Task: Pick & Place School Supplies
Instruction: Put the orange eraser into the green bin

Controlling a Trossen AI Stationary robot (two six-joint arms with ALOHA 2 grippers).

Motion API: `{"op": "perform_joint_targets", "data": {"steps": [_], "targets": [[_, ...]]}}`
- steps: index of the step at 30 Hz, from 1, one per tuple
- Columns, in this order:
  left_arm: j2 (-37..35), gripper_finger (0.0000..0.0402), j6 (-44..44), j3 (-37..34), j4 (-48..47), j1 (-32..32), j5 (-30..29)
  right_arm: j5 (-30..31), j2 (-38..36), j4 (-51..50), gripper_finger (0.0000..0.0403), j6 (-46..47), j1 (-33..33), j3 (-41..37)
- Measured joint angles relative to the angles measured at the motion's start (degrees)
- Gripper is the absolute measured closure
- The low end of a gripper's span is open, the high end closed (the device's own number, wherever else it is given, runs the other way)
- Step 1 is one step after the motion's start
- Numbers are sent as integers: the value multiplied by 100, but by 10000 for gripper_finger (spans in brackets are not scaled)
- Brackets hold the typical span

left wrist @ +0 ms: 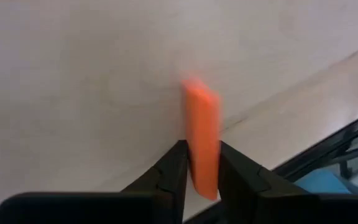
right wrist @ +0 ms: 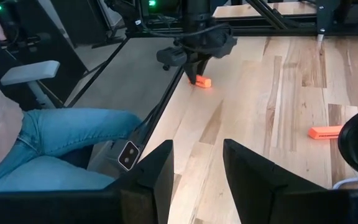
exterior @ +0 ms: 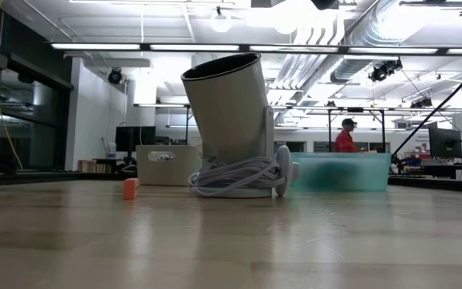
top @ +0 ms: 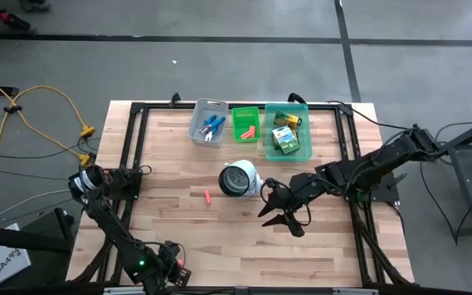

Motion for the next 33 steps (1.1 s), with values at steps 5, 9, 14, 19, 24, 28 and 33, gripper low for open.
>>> {"op": "perform_joint_targets", "data": {"steps": [5,9,14,19,24,28,33], "targets": [[18,348,175,-9,232,11,-50,0,0,-1,275,0,0,0],[18,352,293,-9,272,17,-141,0,0,0,275,0,0,0],[-12,353,470,-9,208,19,-278,0,0,-1,275,0,0,0],[-214,353,790,-9,-329,128,-366,0,0,-1,275,0,0,0],[-655,353,1309,-9,-1379,410,-450,43,0,-4,275,0,0,0],[-1156,354,2078,-9,-2034,727,-820,349,0,-60,275,14,0,0],[-1857,354,3391,-9,-2558,1222,-1359,1026,0,-152,275,196,-29,0]]}}
